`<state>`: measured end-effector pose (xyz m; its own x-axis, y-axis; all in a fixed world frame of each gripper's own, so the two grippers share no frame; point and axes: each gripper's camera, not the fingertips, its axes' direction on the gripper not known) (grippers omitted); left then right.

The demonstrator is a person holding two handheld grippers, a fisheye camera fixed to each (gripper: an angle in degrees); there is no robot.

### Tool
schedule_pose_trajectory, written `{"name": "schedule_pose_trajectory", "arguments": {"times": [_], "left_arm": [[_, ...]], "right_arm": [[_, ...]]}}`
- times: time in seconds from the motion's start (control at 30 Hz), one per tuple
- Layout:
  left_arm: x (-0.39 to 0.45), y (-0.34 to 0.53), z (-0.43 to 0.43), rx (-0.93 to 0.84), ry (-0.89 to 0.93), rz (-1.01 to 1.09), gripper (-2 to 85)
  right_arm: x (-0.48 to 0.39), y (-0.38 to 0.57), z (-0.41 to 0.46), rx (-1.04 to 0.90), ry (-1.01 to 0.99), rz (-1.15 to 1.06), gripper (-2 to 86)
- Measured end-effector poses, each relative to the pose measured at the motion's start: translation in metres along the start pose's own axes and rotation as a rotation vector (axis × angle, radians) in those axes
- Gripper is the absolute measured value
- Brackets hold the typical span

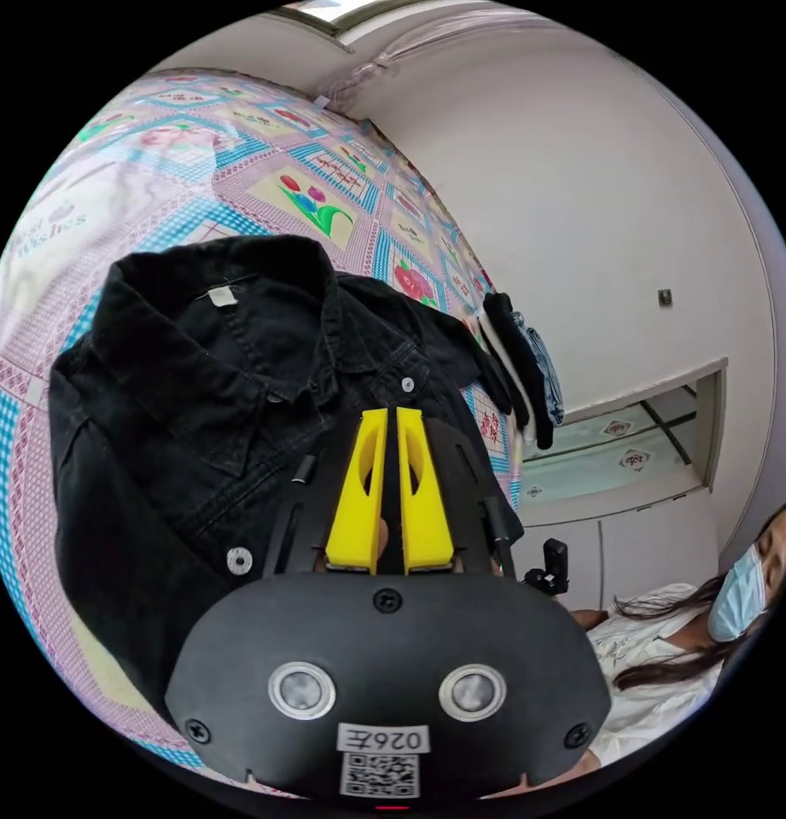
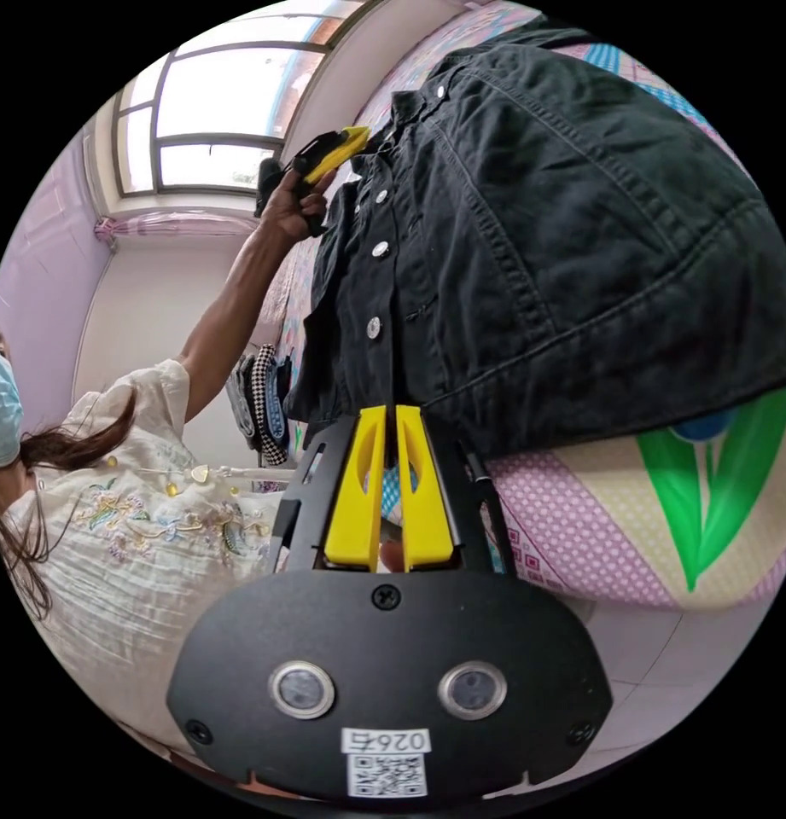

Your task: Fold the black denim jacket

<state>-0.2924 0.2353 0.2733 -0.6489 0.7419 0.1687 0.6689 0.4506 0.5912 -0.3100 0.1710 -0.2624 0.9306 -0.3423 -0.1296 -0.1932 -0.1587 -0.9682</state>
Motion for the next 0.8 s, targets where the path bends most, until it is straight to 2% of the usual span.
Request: {"name": "schedule_pose_trajectory", "arguments": {"times": [0.07, 0.23, 0.37, 0.47, 0.53, 0.6, 0.73, 0.8], "left_arm": [[0.019, 0.015, -0.019, 0.001, -0.056, 0.033, -0.3], [0.079, 0.111, -0.086, 0.043, -0.352, 0.064, 1.0], [0.108, 0.197, -0.131, 0.104, -0.415, 0.004, 9.3], [0.139, 0.269, -0.145, 0.080, -0.451, -0.023, 16.3], [0.169, 0.308, -0.141, 0.040, -0.573, -0.023, 19.6], [0.186, 0.321, -0.129, -0.010, -0.678, -0.003, 19.2], [0.182, 0.310, -0.095, -0.234, -0.811, -0.056, 6.0], [0.177, 0.302, -0.118, -0.179, -0.739, -0.107, 3.0]], "right_arm": [[-0.003, 0.010, -0.002, 0.014, 0.040, 0.020, -0.5], [-0.013, 0.029, -0.033, 0.150, 0.131, 0.017, 2.2], [-0.030, 0.032, -0.059, 0.241, 0.197, -0.036, 2.6], [-0.039, 0.028, -0.066, 0.252, 0.208, -0.070, 2.2], [-0.039, 0.024, -0.064, 0.241, 0.188, -0.080, 2.0], [-0.038, 0.019, -0.059, 0.206, 0.152, -0.082, 1.9], [-0.045, 0.005, -0.044, 0.119, 0.119, -0.126, 1.4], [-0.051, 0.000, -0.043, 0.095, 0.121, -0.153, 1.2]]}}
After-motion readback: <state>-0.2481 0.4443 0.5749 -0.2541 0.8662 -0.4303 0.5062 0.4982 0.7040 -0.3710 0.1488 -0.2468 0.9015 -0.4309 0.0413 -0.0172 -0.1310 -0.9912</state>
